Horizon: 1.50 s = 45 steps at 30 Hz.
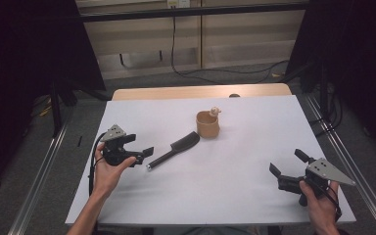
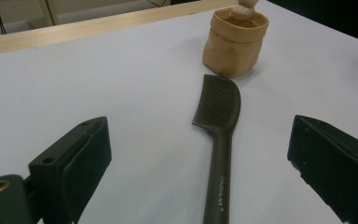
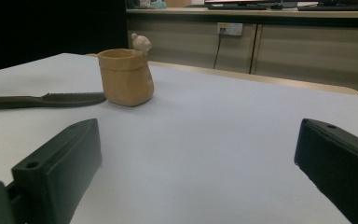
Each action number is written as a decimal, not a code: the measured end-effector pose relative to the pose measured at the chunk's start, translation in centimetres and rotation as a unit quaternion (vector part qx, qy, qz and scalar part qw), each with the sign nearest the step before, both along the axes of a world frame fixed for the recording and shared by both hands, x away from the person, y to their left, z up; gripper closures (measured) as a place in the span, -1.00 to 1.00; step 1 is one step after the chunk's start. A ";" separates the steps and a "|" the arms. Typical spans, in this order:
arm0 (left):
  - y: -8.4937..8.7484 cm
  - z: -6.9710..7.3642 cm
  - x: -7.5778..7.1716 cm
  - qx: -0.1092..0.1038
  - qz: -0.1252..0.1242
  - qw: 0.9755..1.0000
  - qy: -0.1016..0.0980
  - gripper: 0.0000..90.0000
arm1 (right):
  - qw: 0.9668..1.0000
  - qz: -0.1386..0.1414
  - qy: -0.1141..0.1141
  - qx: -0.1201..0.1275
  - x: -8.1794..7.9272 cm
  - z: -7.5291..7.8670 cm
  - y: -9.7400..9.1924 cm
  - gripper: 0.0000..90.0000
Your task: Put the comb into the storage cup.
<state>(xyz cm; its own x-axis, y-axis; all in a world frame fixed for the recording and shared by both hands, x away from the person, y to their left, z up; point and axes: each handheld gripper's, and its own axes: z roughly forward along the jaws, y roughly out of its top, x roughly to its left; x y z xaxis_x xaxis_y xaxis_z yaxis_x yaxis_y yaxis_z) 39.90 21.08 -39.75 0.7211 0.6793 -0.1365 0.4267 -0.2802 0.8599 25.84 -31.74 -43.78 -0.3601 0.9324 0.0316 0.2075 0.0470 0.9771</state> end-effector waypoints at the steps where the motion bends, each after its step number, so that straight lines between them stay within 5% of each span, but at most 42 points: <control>1: 0.1 0.0 0.0 0.010 0.001 1.000 -0.004 -0.86 | 1.000 0.000 0.000 0.000 0.0 0.0 0.0 -1.00; 3: 0.2 0.0 0.2 0.030 -0.007 1.000 0.002 -0.89 | 1.000 0.002 0.001 -0.002 0.0 0.0 0.0 -1.00; 4: 0.6 0.0 0.3 0.030 -0.008 0.999 0.016 -0.88 | 1.000 0.003 0.003 -0.002 0.0 0.0 0.0 -1.00; 12: -0.1 -0.1 0.5 0.046 -0.037 0.998 0.027 -0.88 | 1.000 0.003 0.002 -0.001 0.1 -0.1 0.1 -1.00; 18: -1.6 -0.2 1.3 0.076 -0.078 0.993 0.038 -0.83 | 1.000 0.003 0.002 -0.001 0.1 -0.1 0.1 -1.00; 23: -2.6 -0.4 2.0 0.079 -0.086 0.992 0.046 -0.82 | 1.000 0.003 0.002 -0.002 0.1 -0.1 0.0 -1.00; 24: -2.8 -0.4 2.0 0.084 -0.095 0.990 0.066 -0.82 | 1.000 0.003 0.002 -0.001 0.0 -0.1 0.0 -1.00; 28: -3.2 -0.3 2.2 0.086 -0.099 0.988 0.084 -0.82 | 1.000 0.003 0.002 -0.003 0.1 -0.1 0.1 -1.00; 34: -3.9 -0.3 2.9 0.092 -0.114 0.986 0.078 -0.83 | 1.000 0.003 0.001 -0.003 0.0 -0.1 0.1 -1.00; 45: -6.2 -1.2 4.0 0.135 -0.149 0.972 0.120 -0.86 | 1.000 0.004 0.001 -0.003 0.1 -0.1 0.1 -1.00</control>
